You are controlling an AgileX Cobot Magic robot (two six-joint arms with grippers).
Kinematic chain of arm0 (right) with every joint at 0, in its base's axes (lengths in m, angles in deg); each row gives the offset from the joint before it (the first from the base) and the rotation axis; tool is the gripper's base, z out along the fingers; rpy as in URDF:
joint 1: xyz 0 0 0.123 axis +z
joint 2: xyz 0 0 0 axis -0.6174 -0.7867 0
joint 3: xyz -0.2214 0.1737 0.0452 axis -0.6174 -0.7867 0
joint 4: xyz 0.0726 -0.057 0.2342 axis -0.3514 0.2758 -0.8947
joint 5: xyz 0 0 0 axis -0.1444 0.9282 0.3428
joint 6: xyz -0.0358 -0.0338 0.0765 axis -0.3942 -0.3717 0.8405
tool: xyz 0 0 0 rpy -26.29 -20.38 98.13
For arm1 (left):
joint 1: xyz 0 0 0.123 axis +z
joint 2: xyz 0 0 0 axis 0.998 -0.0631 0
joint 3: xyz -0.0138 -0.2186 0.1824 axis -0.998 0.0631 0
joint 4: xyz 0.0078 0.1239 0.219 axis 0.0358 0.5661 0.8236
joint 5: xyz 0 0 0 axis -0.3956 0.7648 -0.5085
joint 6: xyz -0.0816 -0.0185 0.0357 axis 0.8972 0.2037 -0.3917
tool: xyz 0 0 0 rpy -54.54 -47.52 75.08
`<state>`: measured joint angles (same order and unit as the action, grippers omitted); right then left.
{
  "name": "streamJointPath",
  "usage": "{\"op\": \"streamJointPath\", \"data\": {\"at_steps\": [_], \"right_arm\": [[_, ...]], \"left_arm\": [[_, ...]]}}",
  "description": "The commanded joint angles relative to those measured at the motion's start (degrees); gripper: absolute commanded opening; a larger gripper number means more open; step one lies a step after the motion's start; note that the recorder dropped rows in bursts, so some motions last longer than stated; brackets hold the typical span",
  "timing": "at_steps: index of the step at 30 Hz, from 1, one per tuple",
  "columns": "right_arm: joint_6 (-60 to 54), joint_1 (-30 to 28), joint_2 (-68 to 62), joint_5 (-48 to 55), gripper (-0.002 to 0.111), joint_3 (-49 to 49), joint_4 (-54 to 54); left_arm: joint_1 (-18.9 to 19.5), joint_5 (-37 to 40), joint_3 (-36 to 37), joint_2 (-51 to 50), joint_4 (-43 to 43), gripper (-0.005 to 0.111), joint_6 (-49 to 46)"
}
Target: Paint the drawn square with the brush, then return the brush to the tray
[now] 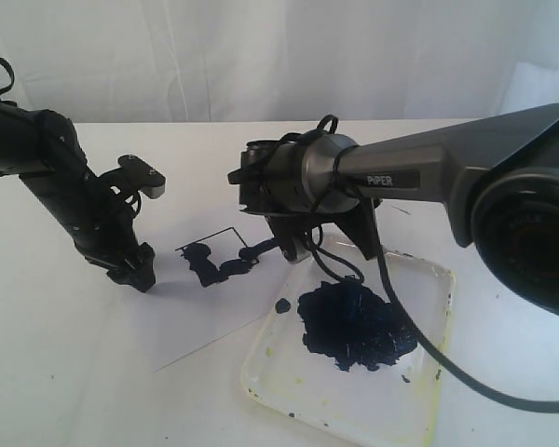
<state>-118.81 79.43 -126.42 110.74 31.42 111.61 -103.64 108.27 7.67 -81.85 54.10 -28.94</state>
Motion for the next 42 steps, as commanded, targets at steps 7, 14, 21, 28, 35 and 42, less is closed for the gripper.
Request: {"op": "streamJointPath", "data": {"at_steps": [7,14,21,28,35,42], "right_arm": [[-3.85,-0.18,0.80,-0.88,0.000,0.05,-0.37],[-4.84,-0.18,0.80,-0.78,0.000,0.05,-0.15],[-2.36,-0.18,0.80,-1.91,0.000,0.05,0.50],[2.00,-0.18,0.17,-3.70,0.000,0.05,3.19],[3.04,-0.18,-1.64,-3.70,0.000,0.05,6.19],[2.62,-0.18,-1.64,-3.74,0.000,0.05,7.12]], "left_arm": [[-0.12,0.21,0.81,-0.55,-0.04,0.074,0.13],[-0.12,0.21,0.81,-0.55,-0.04,0.074,0.13],[-0.12,0.21,0.81,-0.55,-0.04,0.074,0.13],[-0.12,0.21,0.81,-0.55,-0.04,0.074,0.13],[-0.12,0.21,0.81,-0.55,-0.04,0.074,0.13],[-0.12,0.21,0.81,-0.55,-0.04,0.074,0.13]]}}
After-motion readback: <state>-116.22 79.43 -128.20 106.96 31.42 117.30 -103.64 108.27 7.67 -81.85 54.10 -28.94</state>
